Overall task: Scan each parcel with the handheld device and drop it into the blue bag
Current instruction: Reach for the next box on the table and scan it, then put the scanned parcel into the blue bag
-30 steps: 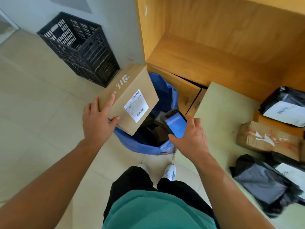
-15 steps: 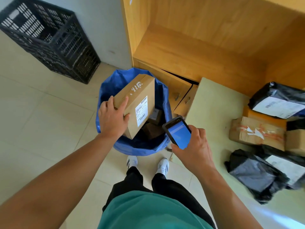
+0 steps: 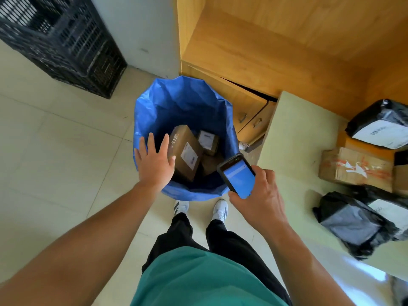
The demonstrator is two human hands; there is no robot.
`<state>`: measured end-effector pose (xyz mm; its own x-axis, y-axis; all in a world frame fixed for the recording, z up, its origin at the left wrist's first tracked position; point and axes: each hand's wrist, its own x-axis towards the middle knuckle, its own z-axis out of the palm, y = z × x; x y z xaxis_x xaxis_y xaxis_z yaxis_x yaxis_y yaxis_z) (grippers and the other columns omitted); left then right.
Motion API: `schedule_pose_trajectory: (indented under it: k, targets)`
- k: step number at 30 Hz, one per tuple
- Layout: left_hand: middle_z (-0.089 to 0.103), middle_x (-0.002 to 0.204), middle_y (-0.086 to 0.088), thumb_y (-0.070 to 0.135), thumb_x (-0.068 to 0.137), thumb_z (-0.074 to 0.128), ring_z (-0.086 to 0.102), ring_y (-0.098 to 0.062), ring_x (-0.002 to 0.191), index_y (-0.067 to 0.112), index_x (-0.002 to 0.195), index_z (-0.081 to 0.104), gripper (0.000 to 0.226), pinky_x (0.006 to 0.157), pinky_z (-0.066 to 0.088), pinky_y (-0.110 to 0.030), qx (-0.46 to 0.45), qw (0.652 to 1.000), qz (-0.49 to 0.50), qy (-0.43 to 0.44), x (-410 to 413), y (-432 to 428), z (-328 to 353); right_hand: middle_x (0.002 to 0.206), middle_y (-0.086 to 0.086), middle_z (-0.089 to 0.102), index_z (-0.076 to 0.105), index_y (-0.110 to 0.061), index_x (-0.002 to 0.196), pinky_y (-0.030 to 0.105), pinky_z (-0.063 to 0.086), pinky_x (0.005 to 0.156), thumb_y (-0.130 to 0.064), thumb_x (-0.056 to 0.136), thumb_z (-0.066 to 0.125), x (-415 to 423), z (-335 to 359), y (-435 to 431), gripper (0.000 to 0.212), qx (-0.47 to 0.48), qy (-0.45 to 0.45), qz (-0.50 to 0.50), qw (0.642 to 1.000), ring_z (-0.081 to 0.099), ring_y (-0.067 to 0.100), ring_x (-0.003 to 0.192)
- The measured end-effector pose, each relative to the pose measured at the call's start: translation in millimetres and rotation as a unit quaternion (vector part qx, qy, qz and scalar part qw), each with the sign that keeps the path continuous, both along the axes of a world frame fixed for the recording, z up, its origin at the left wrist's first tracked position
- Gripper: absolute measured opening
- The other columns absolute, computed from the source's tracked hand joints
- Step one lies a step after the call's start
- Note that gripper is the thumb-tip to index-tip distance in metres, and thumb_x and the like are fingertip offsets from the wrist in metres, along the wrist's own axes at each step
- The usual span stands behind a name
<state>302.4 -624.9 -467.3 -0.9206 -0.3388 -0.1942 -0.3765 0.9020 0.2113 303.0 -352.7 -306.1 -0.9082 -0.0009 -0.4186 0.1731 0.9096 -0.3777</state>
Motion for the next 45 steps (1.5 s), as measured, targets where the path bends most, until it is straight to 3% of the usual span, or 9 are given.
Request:
schedule_pose_trajectory:
  k: [9,16,20,33,36,41,45]
  targets:
    - [0.022,0.168,-0.015,0.049,0.098,0.057,0.009,-0.043,0.156,0.037,0.160,0.021,0.073,0.123,0.017,-0.065,-0.016,0.998,-0.068,-0.007,-1.9,-14.1,12.6,0.125,-0.001,0.044,0.040,-0.022,0.143,0.039,0.051,0.086,-0.047,0.073,0.079,7.3,-1.4,-34.3,0.084,-0.009,0.011,-0.006,1.000,0.055,0.024,0.108]
    - [0.024,0.167,-0.015,0.049,0.097,0.058,0.010,-0.042,0.156,0.038,0.160,0.025,0.072,0.121,0.020,-0.067,-0.016,0.987,-0.160,0.003,-28.5,34.7,40.8,0.112,-0.008,0.037,0.043,-0.024,0.136,0.038,0.049,0.084,-0.045,0.072,0.078,26.6,11.0,7.7,0.076,-0.001,0.028,-0.092,0.995,0.056,0.026,0.106]
    - [0.025,0.167,-0.015,0.050,0.096,0.059,0.012,-0.042,0.155,0.038,0.161,0.024,0.074,0.119,0.022,-0.068,-0.027,0.975,-0.220,0.034,-46.5,87.0,58.4,0.107,-0.011,0.030,0.041,-0.025,0.135,0.037,0.048,0.086,-0.049,0.075,0.074,38.4,17.9,53.6,0.073,-0.008,0.051,-0.138,0.989,0.053,0.025,0.108]
    - [0.034,0.163,-0.014,0.052,0.095,0.058,0.018,-0.042,0.153,0.033,0.161,0.025,0.076,0.116,0.023,-0.071,-0.038,0.932,-0.352,0.077,-40.5,333.2,93.4,0.119,-0.005,0.036,0.034,-0.024,0.144,0.035,0.048,0.087,-0.052,0.073,0.071,99.3,14.4,249.7,0.084,-0.024,0.068,-0.220,0.973,0.049,0.022,0.109]
    - [0.040,0.160,-0.014,0.054,0.097,0.056,0.023,-0.039,0.152,0.032,0.161,0.022,0.077,0.116,0.022,-0.068,-0.021,0.920,-0.387,0.060,-27.5,388.4,95.5,0.119,-0.004,0.036,0.033,-0.023,0.144,0.038,0.049,0.088,-0.051,0.073,0.071,119.1,10.0,289.9,0.086,-0.026,0.056,-0.243,0.968,0.048,0.022,0.110]
    - [0.049,0.153,-0.010,0.053,0.093,0.063,0.042,-0.032,0.142,0.025,0.159,0.029,0.079,0.114,0.033,-0.063,0.007,0.891,-0.453,0.021,-21.8,453.1,84.0,0.125,-0.002,0.038,0.033,-0.022,0.145,0.042,0.050,0.090,-0.050,0.073,0.072,144.3,5.4,337.9,0.087,-0.034,0.042,-0.311,0.949,0.049,0.024,0.110]
    - [0.047,0.154,-0.010,0.054,0.089,0.070,0.045,-0.030,0.141,0.023,0.157,0.035,0.083,0.110,0.040,-0.050,0.025,0.870,-0.492,-0.017,-33.5,491.2,70.7,0.126,-0.002,0.036,0.032,-0.022,0.146,0.039,0.051,0.090,-0.051,0.075,0.075,162.6,0.7,353.8,0.088,-0.035,0.028,-0.354,0.934,0.047,0.021,0.109]
